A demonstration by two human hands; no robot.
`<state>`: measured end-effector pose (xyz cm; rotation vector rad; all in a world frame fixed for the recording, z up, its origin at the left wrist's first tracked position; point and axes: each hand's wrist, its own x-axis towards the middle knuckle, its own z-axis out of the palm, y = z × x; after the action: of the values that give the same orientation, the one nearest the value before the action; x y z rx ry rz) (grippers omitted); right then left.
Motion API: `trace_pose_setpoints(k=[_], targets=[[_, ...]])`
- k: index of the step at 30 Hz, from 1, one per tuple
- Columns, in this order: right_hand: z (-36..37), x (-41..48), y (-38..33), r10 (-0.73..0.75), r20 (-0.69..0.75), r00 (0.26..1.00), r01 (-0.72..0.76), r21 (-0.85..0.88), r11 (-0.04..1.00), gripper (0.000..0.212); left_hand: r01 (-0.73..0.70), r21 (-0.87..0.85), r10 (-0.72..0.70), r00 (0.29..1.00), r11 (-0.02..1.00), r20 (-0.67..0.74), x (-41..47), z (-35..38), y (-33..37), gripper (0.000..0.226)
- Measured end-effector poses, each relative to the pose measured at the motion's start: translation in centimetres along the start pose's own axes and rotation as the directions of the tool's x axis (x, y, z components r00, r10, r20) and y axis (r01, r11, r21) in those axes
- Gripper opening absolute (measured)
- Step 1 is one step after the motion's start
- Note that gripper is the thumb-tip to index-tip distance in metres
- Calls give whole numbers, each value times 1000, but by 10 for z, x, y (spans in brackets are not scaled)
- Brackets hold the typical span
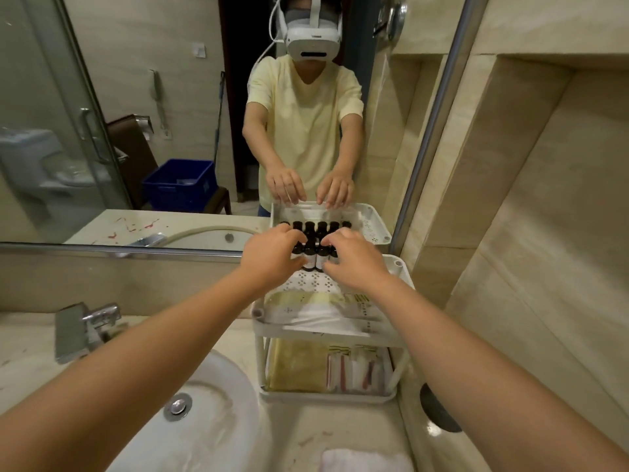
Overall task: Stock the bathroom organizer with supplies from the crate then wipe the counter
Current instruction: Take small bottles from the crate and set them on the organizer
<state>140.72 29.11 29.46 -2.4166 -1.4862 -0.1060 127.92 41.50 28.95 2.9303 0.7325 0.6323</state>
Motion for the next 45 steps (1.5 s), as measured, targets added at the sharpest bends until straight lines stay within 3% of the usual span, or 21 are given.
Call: trace_pose_setpoints(k=[12, 20, 32, 45], targets=[[20, -26, -126, -220, 95, 971, 225, -46, 973, 51, 262, 93, -268, 962, 960, 56, -131, -63, -73, 49], [44, -67, -249, -393, 134, 910, 390, 52, 920, 52, 463, 230, -489, 870, 856, 68, -249, -116, -125, 49], [82, -170, -425, -639, 235, 732, 634, 108, 766, 53, 695, 286, -727, 687, 659, 4, -456, -183, -178, 52], [120, -306, -587, -851, 235, 469, 822, 238, 518, 50, 867, 314, -902, 427, 387, -67, -669, -236, -179, 51]])
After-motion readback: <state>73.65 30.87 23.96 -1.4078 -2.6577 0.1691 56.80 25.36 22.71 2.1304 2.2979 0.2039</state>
